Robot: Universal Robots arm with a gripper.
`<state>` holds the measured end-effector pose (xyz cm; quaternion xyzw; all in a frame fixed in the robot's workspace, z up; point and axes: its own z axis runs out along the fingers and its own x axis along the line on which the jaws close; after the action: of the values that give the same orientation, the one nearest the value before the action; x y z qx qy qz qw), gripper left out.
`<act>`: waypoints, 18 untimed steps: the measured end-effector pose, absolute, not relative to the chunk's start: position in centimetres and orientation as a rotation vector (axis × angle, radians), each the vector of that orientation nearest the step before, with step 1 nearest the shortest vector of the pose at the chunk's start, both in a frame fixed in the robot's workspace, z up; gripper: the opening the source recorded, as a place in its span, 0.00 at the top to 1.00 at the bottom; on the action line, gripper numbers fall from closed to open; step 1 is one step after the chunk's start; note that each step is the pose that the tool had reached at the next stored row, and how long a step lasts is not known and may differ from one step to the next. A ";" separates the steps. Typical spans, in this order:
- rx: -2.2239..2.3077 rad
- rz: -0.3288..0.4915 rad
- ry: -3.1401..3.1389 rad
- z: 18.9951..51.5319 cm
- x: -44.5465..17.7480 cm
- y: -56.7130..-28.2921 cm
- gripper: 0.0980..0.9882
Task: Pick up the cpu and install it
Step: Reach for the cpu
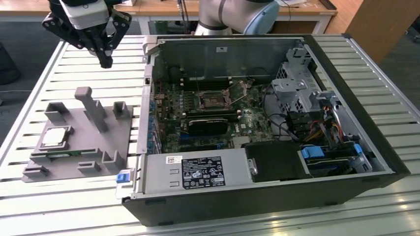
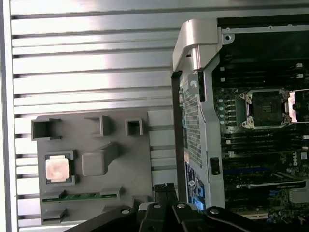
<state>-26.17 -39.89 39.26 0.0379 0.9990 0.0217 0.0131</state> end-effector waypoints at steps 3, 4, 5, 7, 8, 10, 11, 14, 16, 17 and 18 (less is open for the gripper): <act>0.118 0.068 3.112 39.3 -26.5 -39.9 0.99; 0.118 0.068 3.112 39.3 -26.6 -39.9 0.99; 0.118 0.068 3.113 39.3 -26.7 -39.9 0.99; 0.118 0.068 3.112 39.3 -27.0 -39.9 0.99; 0.118 0.068 3.112 39.3 -27.0 -39.9 0.99; 0.118 0.068 3.112 39.3 -27.2 -39.9 0.99; 0.118 0.068 3.112 39.3 -27.3 -39.9 0.99; 0.118 0.068 3.112 39.3 -27.6 -39.9 0.99; 0.118 0.068 3.113 39.3 -27.8 -39.9 0.99; 0.118 0.068 3.112 39.2 -27.8 -39.9 0.99; 0.118 0.068 3.112 39.2 -27.9 -39.9 0.99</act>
<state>-27.94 -39.89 39.25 0.0379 0.9990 0.0217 0.0131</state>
